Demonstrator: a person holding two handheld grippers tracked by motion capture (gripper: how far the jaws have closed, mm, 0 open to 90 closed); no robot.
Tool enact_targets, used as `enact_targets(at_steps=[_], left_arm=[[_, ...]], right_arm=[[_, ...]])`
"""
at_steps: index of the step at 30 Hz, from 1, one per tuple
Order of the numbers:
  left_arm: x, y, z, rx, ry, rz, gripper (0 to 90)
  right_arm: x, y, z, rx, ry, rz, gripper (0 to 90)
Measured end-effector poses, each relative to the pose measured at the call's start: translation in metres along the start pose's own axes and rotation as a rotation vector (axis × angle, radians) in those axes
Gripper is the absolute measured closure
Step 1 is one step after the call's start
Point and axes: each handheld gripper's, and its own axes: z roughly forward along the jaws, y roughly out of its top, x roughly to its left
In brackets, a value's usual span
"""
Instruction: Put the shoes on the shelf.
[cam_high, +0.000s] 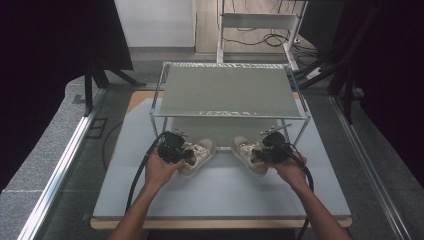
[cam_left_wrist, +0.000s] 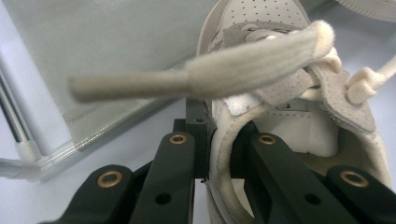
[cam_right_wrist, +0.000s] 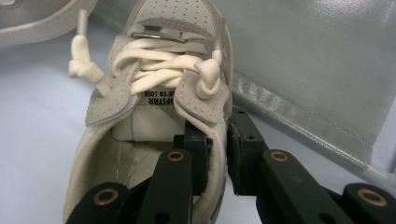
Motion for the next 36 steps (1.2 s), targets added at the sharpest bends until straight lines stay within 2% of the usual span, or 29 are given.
enact_targets(at_steps=[4, 6, 11, 16, 17, 18, 19, 20, 25, 29, 31, 32, 34, 36], left_arm=[[-0.002, 0.004, 0.004, -0.012, -0.001, -0.005, 83.4], [-0.002, 0.006, 0.007, -0.006, -0.001, 0.007, 83.4], [-0.004, 0.012, 0.013, -0.022, 0.001, -0.022, 83.4], [-0.005, 0.017, 0.018, -0.03, 0.016, -0.073, 83.3], [0.0, 0.019, 0.019, -0.029, 0.017, -0.013, 83.3], [-0.001, 0.019, 0.021, -0.029, 0.017, -0.037, 83.3], [-0.006, 0.019, 0.022, -0.031, 0.02, -0.1, 83.2], [-0.001, 0.02, 0.024, -0.031, 0.022, -0.047, 83.1], [-0.004, 0.023, 0.031, -0.034, 0.005, -0.069, 82.8], [-0.009, 0.026, 0.036, -0.041, 0.021, -0.092, 82.2], [-0.008, 0.028, 0.037, -0.04, 0.025, -0.094, 82.2], [-0.008, 0.028, 0.038, -0.043, 0.025, -0.101, 82.2], [-0.008, 0.029, 0.039, -0.049, 0.025, -0.106, 82.2], [-0.009, 0.03, 0.041, -0.052, 0.024, -0.113, 82.1]], right_arm=[[-0.001, 0.002, 0.004, -0.004, -0.014, 0.015, 79.3], [0.0, 0.004, 0.007, -0.004, -0.022, 0.023, 79.2], [0.003, 0.009, 0.015, -0.006, -0.044, 0.033, 79.2], [0.004, 0.013, 0.02, -0.015, -0.053, 0.051, 79.2], [0.004, 0.014, 0.021, -0.017, -0.059, 0.053, 79.1], [0.005, 0.014, 0.022, -0.018, -0.063, 0.057, 79.1], [0.006, 0.015, 0.023, -0.018, -0.067, 0.058, 79.1], [0.006, 0.016, 0.024, -0.02, -0.069, 0.062, 79.1], [0.012, 0.019, 0.032, -0.023, -0.094, 0.079, 78.8], [0.019, 0.022, 0.037, -0.026, -0.091, 0.108, 78.4], [0.021, 0.023, 0.039, -0.028, -0.107, 0.11, 78.4], [0.019, 0.023, 0.041, -0.042, -0.118, 0.09, 78.4], [0.017, 0.023, 0.041, -0.045, -0.115, 0.105, 78.3], [0.015, 0.024, 0.042, -0.054, -0.118, 0.097, 78.1]])
